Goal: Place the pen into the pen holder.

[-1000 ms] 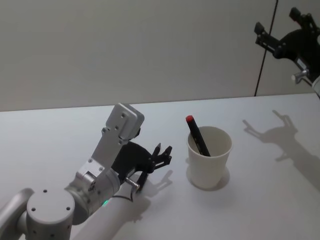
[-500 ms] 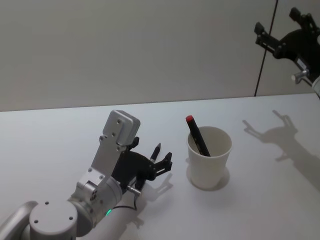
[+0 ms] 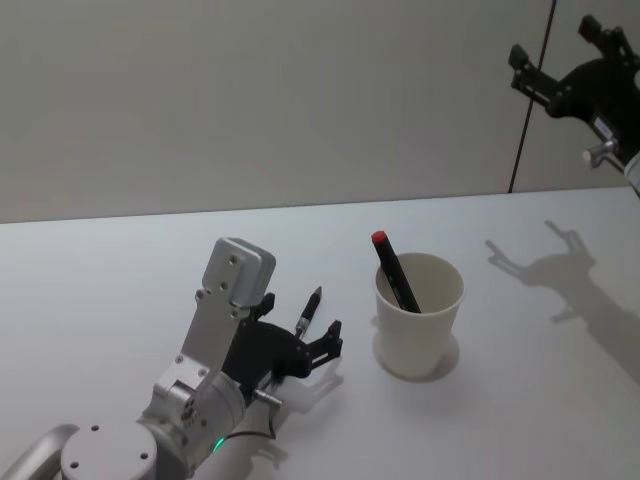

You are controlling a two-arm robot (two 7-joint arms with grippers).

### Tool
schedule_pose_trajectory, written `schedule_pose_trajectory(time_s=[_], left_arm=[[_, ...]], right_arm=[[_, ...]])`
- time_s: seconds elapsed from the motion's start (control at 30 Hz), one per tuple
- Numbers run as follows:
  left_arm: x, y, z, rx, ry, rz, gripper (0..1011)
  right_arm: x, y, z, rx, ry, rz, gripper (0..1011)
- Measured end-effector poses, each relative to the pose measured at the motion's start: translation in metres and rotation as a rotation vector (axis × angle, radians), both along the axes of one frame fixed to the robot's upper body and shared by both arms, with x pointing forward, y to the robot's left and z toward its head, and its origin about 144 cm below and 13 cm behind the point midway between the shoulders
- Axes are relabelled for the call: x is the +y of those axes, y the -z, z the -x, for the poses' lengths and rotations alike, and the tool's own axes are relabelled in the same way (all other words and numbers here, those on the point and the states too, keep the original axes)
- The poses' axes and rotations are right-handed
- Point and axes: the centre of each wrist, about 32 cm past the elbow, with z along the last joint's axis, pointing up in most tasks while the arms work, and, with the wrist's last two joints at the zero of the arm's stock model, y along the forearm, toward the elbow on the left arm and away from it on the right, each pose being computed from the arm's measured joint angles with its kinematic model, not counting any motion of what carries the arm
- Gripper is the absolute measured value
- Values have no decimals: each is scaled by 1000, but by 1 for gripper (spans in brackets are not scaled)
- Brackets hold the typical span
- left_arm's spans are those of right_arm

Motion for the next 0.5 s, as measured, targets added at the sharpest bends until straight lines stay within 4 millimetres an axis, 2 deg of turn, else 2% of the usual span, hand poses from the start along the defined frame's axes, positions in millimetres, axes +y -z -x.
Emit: schedule_pose_trajectory(time_s=[0.5], left_arm=[[0,5,7,34,2,-6,1001]], right_arm=[[0,0,0,0,0,0,1002]])
